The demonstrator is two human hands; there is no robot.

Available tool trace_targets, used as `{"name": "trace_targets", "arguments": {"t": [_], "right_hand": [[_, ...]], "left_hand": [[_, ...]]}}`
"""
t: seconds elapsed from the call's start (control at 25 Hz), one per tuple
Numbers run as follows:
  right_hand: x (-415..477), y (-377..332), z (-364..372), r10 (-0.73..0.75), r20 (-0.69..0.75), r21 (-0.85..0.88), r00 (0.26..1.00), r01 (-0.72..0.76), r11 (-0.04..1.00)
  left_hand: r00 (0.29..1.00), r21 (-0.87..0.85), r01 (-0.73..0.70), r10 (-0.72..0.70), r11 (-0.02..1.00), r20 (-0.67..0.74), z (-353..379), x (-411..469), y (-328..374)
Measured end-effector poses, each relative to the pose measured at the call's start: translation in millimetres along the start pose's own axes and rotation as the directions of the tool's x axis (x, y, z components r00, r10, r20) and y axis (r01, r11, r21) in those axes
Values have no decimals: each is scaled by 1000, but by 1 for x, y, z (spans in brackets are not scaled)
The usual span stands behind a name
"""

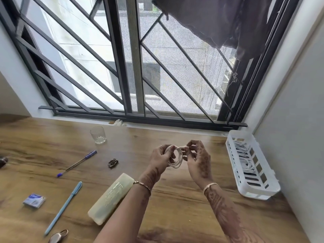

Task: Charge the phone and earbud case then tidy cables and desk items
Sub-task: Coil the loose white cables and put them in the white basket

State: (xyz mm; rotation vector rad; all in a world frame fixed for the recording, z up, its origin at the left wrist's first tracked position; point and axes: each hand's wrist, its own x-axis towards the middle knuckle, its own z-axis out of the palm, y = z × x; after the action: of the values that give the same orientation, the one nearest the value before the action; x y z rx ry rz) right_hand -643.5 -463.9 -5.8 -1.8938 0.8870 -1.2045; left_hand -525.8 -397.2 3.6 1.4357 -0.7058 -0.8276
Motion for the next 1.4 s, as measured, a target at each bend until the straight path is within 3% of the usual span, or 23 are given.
{"name": "trace_targets", "arguments": {"t": [0.2,0.36,0.6,0.84,1.04,1.16,1.28,1.4], "right_hand": [[7,-5,-11,252,91,221,963,-266,938],[12,-7,-37,339,256,315,905,-410,856],[18,2,-76,360,85,211,929,-370,905],[26,15,-144,377,-59,183,924,-361,914],[32,27,-190,356,-153,-81,922,-371,925],[34,39,-208,343,-189,-251,920,-383,889],[32,48,-217,336,-133,-465,933,-358,810],[30,56,-219,330,-6,-669,944,-249,701]], "left_hand": [[1000,-75,21,-23,997,-19,13,0,2],[1000,-135,29,-29,990,7,33,2,10],[986,-230,115,-82,966,147,78,4,24],[950,-72,110,-84,991,300,136,3,30],[924,105,57,-92,993,372,174,6,30],[938,168,92,-143,981,317,191,12,21],[948,297,149,-221,943,228,198,14,5],[904,267,285,-350,921,244,203,11,-3]]}}
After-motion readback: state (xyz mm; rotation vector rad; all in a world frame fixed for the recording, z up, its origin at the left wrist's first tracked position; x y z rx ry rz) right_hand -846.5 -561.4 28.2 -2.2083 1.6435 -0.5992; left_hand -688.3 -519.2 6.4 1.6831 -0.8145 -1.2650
